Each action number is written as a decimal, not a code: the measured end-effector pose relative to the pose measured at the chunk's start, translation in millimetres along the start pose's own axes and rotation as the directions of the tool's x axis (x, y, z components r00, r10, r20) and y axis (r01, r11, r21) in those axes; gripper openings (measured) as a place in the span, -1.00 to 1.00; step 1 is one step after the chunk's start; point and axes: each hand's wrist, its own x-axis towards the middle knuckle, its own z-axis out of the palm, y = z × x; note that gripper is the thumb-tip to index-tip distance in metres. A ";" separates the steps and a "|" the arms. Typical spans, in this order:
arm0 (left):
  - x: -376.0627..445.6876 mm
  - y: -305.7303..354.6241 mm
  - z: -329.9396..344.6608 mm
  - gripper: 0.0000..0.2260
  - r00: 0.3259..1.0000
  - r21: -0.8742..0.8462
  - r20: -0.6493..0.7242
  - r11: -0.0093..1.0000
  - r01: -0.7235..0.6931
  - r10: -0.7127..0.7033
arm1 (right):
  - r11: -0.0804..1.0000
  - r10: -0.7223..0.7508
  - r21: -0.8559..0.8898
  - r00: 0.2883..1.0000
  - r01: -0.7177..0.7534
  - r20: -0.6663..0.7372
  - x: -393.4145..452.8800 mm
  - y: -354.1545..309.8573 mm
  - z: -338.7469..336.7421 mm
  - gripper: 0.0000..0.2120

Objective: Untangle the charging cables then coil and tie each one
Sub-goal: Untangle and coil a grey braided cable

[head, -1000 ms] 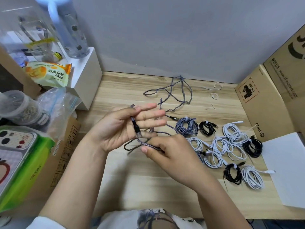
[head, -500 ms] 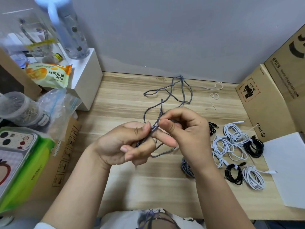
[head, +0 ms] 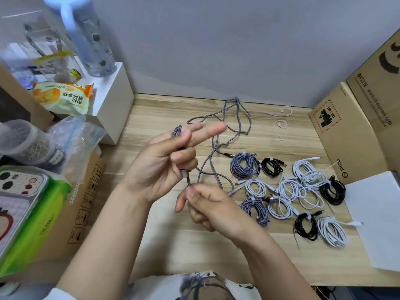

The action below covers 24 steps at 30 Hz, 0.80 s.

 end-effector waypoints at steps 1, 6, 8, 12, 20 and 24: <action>-1.5 -1.8 -2.3 -0.71 0.995 0.111 -0.092 0.994 -0.022 0.033 | 0.997 -0.010 -0.076 1.000 0.008 -0.026 -2.5 -1.3 -1.1 -0.69; -3.5 -8.5 -8.2 -0.73 0.994 0.241 -0.102 0.970 -0.002 0.027 | 0.906 -0.084 -0.423 0.990 0.030 -0.111 -8.3 -7.3 -3.4 -0.68; -3.9 -8.3 -8.8 -0.73 0.994 0.292 -0.104 0.956 0.020 0.011 | 0.820 -0.088 -0.572 0.989 0.003 -0.121 -9.9 -11.1 -1.1 -0.69; -7.2 -12.1 -10.3 -0.86 0.984 0.477 -0.174 0.871 0.114 -0.034 | 0.643 -0.178 -0.766 0.974 0.006 -0.141 -15.3 -14.9 -2.8 -0.66; -19.2 -18.3 -7.8 -0.64 0.968 0.612 0.065 0.775 0.154 -0.244 | 0.770 -0.537 -0.562 0.782 0.302 -0.316 -9.6 -31.0 -13.7 -0.77; -18.9 -9.3 -16.9 -0.40 0.860 0.449 0.238 0.836 0.315 -0.452 | 0.733 -0.638 -0.562 0.675 0.384 -0.371 -7.2 -31.9 -8.8 -0.83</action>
